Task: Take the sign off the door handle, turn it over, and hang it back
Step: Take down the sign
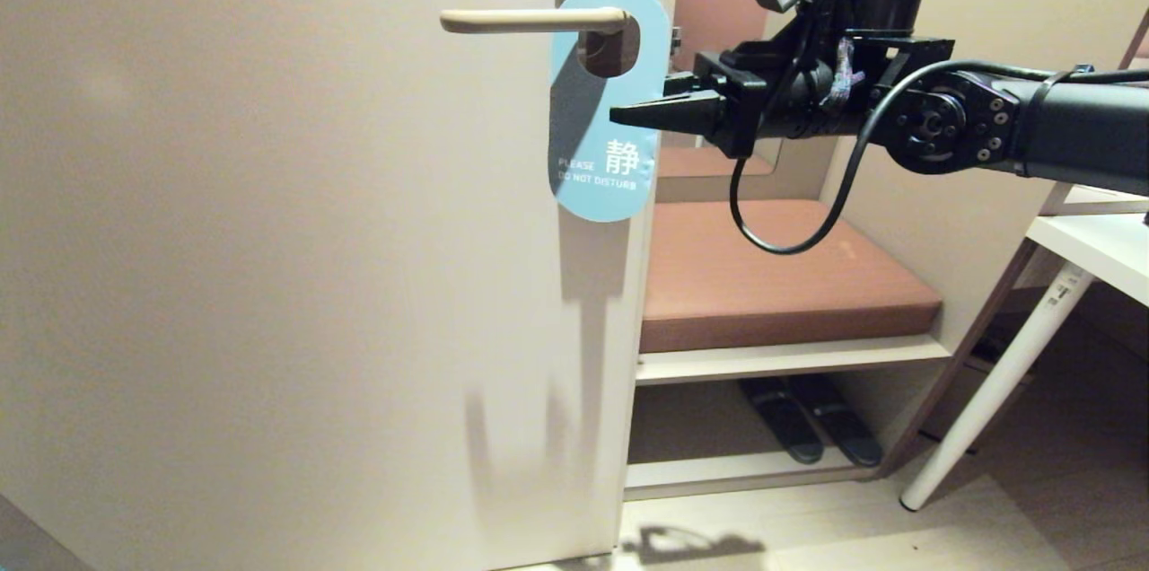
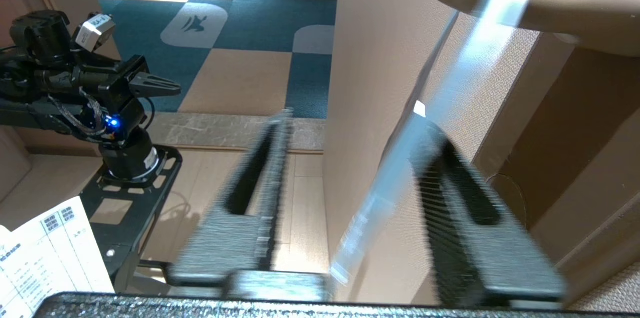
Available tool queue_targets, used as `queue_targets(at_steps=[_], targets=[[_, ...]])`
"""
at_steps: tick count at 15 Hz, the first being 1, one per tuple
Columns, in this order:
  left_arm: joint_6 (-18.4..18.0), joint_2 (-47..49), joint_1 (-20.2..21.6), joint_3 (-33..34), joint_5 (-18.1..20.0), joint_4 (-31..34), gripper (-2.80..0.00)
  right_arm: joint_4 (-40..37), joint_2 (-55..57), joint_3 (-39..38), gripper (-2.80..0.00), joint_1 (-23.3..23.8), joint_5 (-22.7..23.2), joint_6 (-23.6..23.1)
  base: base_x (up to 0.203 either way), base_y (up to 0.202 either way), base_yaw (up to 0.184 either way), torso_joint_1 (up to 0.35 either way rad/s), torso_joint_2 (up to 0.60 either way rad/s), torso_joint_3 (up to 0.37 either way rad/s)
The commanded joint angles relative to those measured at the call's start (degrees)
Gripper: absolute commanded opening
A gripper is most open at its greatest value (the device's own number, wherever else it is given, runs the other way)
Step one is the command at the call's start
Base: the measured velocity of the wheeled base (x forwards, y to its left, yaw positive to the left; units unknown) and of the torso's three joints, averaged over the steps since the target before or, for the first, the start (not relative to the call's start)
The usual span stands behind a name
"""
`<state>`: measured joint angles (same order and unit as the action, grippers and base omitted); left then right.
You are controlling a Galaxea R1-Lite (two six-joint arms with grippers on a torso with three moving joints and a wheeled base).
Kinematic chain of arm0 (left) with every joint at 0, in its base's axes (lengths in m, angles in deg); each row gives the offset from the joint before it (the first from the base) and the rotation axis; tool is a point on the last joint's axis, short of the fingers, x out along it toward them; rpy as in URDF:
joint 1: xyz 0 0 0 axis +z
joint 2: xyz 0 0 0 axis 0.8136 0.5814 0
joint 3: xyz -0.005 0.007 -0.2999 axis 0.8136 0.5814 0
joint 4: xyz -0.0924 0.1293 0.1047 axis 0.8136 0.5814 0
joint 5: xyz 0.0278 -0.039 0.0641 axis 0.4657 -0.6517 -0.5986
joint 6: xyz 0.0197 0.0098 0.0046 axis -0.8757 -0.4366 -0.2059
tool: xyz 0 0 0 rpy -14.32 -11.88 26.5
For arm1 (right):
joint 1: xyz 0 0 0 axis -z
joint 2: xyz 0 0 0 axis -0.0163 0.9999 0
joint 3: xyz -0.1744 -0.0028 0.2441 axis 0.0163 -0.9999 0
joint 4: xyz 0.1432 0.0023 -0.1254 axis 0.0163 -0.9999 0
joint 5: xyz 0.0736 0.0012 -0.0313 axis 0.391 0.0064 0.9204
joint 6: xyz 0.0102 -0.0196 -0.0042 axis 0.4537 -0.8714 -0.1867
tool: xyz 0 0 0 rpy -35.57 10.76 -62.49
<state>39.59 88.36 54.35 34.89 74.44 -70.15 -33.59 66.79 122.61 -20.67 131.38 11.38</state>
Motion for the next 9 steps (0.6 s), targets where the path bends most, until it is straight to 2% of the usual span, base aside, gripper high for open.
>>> queue_targets(at_steps=[1, 9], targets=[[0.0, 0.0, 0.0, 0.0, 0.0, 0.0, -2.80, 0.1, -0.2, -0.3, -2.80, 0.0, 0.4, -0.1, 0.000, 0.000, 0.000, 0.000, 0.00, 0.000], [0.0, 0.0, 0.0, 0.0, 0.0, 0.0, -2.80, 0.2, -0.2, -0.9, -2.80, 0.0, 0.1, -0.5, 0.000, 0.000, 0.000, 0.000, 0.00, 0.000]])
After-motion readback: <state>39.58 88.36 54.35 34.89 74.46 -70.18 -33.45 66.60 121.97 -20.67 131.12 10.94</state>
